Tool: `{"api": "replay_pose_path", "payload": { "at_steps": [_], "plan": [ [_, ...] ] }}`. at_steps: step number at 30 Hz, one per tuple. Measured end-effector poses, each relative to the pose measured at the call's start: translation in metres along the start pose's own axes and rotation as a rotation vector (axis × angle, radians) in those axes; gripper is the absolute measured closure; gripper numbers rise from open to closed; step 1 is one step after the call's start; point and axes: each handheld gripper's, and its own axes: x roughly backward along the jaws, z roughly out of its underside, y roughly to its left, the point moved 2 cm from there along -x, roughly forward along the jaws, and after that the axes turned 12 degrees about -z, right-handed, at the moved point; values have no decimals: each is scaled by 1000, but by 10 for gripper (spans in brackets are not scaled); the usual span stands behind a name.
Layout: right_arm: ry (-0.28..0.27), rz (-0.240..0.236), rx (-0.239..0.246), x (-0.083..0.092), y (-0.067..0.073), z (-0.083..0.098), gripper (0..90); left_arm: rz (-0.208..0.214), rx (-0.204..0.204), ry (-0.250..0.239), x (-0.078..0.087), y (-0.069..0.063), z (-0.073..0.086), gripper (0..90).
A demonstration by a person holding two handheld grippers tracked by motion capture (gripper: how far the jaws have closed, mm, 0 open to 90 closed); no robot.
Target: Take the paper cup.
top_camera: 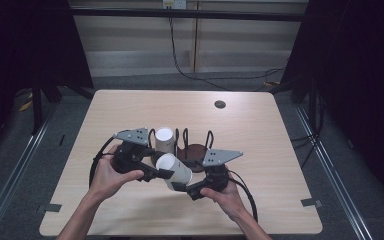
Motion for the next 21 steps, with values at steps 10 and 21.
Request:
{"api": "replay_pose_path", "payload": {
  "at_steps": [10, 21],
  "plan": [
    [-3, -2, 17, 0, 1, -2, 200, 21, 12, -1, -3, -1, 0, 374],
    [27, 11, 22, -4, 1, 2, 233, 25, 18, 2, -6, -1, 1, 374]
  ]
}}
